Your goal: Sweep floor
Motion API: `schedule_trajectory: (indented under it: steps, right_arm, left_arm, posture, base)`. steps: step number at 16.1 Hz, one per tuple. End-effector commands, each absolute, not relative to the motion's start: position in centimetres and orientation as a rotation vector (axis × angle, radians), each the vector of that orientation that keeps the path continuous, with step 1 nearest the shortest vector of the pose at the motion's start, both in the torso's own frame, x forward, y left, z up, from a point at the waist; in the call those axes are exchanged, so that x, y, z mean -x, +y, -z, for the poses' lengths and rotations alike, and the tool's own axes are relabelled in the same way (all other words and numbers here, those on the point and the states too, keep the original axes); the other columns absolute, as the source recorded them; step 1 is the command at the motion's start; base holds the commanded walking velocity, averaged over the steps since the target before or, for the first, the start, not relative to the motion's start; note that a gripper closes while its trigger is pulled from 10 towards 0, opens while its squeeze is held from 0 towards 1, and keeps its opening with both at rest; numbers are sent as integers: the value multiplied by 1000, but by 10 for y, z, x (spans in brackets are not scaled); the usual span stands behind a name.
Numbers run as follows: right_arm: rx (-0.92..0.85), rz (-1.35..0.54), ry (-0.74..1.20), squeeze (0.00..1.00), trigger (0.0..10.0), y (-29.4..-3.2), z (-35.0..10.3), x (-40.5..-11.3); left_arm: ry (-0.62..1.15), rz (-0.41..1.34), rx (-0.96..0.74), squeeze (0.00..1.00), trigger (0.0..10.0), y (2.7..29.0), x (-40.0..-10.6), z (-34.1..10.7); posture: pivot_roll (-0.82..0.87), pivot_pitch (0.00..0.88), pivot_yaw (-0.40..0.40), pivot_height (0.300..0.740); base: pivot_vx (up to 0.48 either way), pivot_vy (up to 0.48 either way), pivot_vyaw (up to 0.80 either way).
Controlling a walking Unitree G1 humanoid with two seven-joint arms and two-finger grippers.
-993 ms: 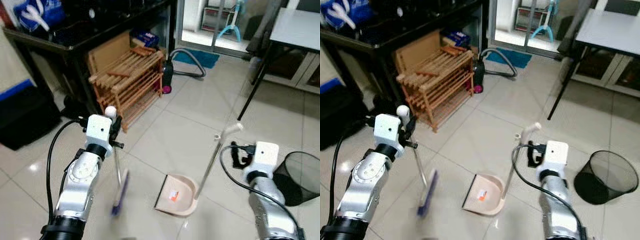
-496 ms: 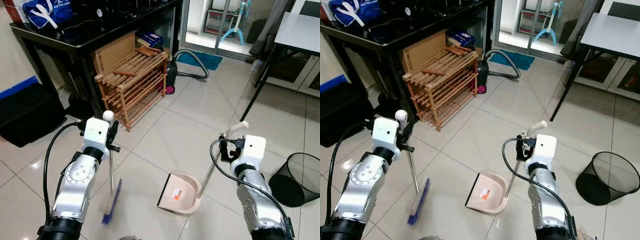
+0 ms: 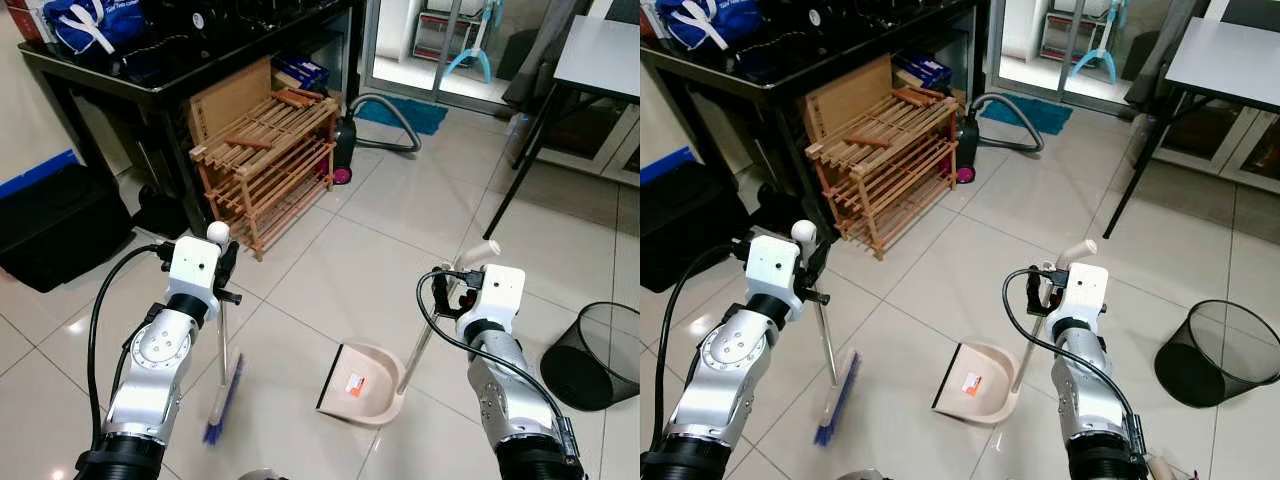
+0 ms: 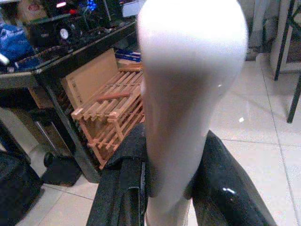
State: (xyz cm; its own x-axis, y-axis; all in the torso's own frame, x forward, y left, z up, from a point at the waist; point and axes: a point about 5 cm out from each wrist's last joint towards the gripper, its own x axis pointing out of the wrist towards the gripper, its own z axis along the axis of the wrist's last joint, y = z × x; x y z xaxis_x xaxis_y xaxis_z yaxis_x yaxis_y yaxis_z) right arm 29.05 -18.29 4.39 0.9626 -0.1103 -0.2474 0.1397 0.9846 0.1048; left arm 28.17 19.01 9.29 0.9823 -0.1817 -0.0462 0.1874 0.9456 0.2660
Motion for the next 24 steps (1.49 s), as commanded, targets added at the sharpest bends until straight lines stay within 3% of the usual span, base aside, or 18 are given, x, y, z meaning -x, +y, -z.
schedule_trajectory:
  steps: [1,9,21,22,23,24]
  right_arm:
    - [-134,188,239,1000,10000,-188,-45,-300]
    - [-145,245,221,1000,10000,-196,-46,-319]
    - [-288,361,-9,1000,10000,-210,-73,-331]
    - [-283,351,-18,714,10000,-211,-76,-334]
    - [-273,342,-22,0,10000,-212,-79,-336]
    - [-260,339,-27,0,10000,-213,-81,-338]
  left_arm:
    - [47,212,-416,0,10000,201,-268,-84]
    - [52,229,-446,0,10000,211,-241,-94]
    - [93,255,-484,0,10000,227,-220,-118]
    - [98,255,-486,0,10000,228,-218,-119]
    - [102,255,-490,0,10000,229,-217,-120]
    - [105,253,-492,0,10000,230,-216,-121]
  posture:
    - [81,21,53,740]
    - [161,163,54,740]
    - [263,231,111,740]
    - [272,235,111,740]
    - [276,242,111,740]
    - [284,250,112,740]
  base:
    - [0,0,0]
    - [0,0,0]
    - [0,0,0]
    - [0,0,0]
    - [0,0,0]
    - [0,0,0]
